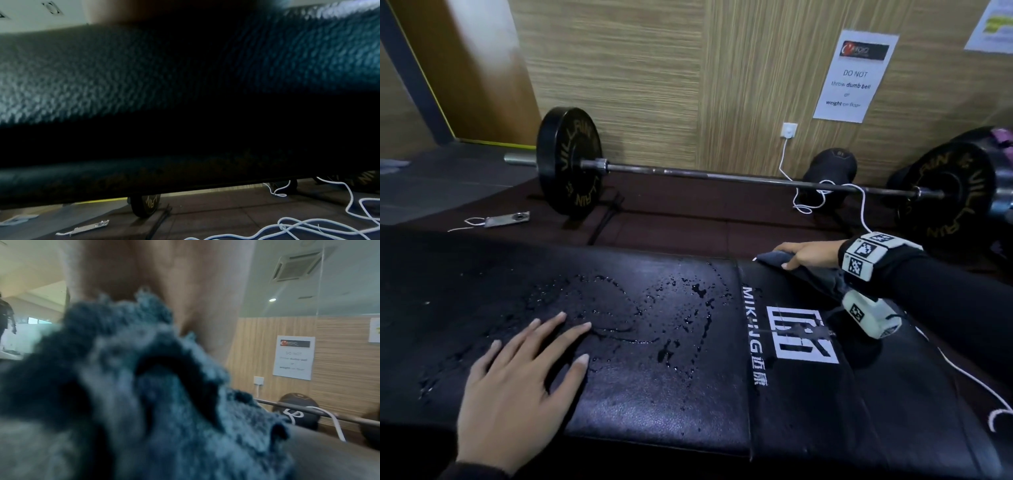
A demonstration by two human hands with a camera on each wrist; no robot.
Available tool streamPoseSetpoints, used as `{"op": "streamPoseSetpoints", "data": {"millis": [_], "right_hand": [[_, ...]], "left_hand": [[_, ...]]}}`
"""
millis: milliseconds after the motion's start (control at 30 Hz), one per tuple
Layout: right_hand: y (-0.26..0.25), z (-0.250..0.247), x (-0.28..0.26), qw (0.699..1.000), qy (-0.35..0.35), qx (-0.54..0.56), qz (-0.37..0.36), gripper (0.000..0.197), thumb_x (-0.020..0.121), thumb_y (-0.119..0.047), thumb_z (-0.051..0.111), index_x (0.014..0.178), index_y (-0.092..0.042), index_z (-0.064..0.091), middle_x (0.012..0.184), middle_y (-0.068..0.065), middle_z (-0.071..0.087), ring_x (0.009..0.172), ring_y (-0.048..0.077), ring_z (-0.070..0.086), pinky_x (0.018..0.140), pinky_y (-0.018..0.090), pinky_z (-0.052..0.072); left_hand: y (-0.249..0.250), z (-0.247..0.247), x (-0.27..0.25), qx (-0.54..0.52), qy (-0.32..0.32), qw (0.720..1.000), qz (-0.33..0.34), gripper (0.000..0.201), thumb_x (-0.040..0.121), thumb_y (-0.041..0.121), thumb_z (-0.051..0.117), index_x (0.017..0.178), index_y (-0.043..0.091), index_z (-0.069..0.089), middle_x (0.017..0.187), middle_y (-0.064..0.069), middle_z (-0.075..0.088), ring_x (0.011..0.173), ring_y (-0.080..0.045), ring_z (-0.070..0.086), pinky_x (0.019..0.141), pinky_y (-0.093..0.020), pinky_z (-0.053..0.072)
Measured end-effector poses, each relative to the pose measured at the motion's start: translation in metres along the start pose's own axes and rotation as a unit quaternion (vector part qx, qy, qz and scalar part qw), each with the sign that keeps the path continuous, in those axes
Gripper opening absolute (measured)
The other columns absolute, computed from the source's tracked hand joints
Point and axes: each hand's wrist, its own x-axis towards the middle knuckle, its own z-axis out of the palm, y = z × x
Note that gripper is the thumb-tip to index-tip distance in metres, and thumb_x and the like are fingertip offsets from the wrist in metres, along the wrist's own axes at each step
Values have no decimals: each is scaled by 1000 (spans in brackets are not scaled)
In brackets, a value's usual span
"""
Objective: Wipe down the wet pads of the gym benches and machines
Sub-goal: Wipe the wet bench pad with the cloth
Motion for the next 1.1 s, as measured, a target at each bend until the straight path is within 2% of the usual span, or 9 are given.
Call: {"op": "streamPoseSetpoints", "data": {"millis": [133, 367, 467, 600, 700, 767, 900, 1000, 1100], "right_hand": [[-42, 14, 19, 999, -31, 11, -27, 41, 93, -7, 46, 133, -12, 40, 127, 5, 45, 120, 21, 42, 103, 33, 30], [-90, 28, 35, 993, -66, -75, -62, 46, 99, -23, 43, 142, -20, 26, 143, 6, 38, 127, 23, 39, 109, 41, 27], [-102, 31, 32, 989, -65, -108, -71, 49, 100, -24, 40, 145, -19, 21, 146, 8, 36, 129, 22, 38, 109, 37, 27], [-128, 42, 16, 973, -67, -183, -121, 56, 102, -30, 34, 149, -26, 6, 154, 2, 22, 138, 21, 28, 112, 32, 21], [-140, 59, -5, 953, -88, -233, -174, 58, 102, -34, 31, 150, -31, -1, 158, -5, 5, 144, 18, 8, 115, 34, 8], [-136, 70, -21, 942, -97, -239, -213, 58, 101, -34, 32, 149, -34, -2, 157, -9, -3, 144, 15, 0, 116, 36, 2], [-103, 78, -49, 929, -117, -225, -270, 59, 100, -28, 39, 149, -33, 6, 156, -15, -1, 143, 8, -5, 117, 36, -3], [-74, 65, -64, 941, -113, -182, -261, 56, 99, -25, 42, 147, -37, 15, 153, -25, 6, 140, -2, -1, 116, 26, 0], [-57, 51, -66, 962, -73, -150, -218, 54, 99, -26, 43, 145, -39, 18, 146, -32, 15, 136, -9, 10, 112, 14, 9]], "left_hand": [[0, -1, 1, -4, -2, 1000, 4, 48, 81, 60, 34, 125, 54, 51, 138, 19, 50, 131, -9, 43, 106, -41, 30], [-2, 0, 1, -8, 1, 1000, 0, 48, 81, 60, 35, 126, 54, 50, 138, 21, 49, 132, -8, 43, 108, -41, 29], [-4, 1, 1, -9, -4, 1000, -3, 47, 82, 61, 34, 127, 56, 48, 139, 22, 47, 133, -6, 41, 109, -41, 29], [-4, 1, 0, -10, -3, 1000, -5, 47, 82, 62, 32, 126, 57, 48, 139, 23, 47, 133, -6, 40, 110, -41, 29], [-4, 2, 0, -10, -9, 1000, -3, 47, 82, 63, 31, 126, 56, 48, 139, 22, 47, 133, -6, 40, 110, -41, 29], [-5, 2, -1, -8, -8, 1000, -3, 48, 82, 63, 31, 127, 56, 48, 140, 22, 46, 133, -6, 40, 111, -40, 29], [-5, 2, -1, -8, -2, 1000, -2, 48, 82, 62, 32, 126, 55, 49, 139, 21, 47, 132, -7, 41, 110, -40, 28], [-4, 2, 0, -7, -1, 1000, -2, 48, 82, 62, 33, 126, 55, 49, 139, 21, 48, 132, -8, 42, 110, -40, 29], [-4, 3, 0, -11, 3, 1000, -2, 48, 83, 62, 32, 126, 54, 49, 139, 22, 47, 133, -7, 41, 110, -40, 28]]}}
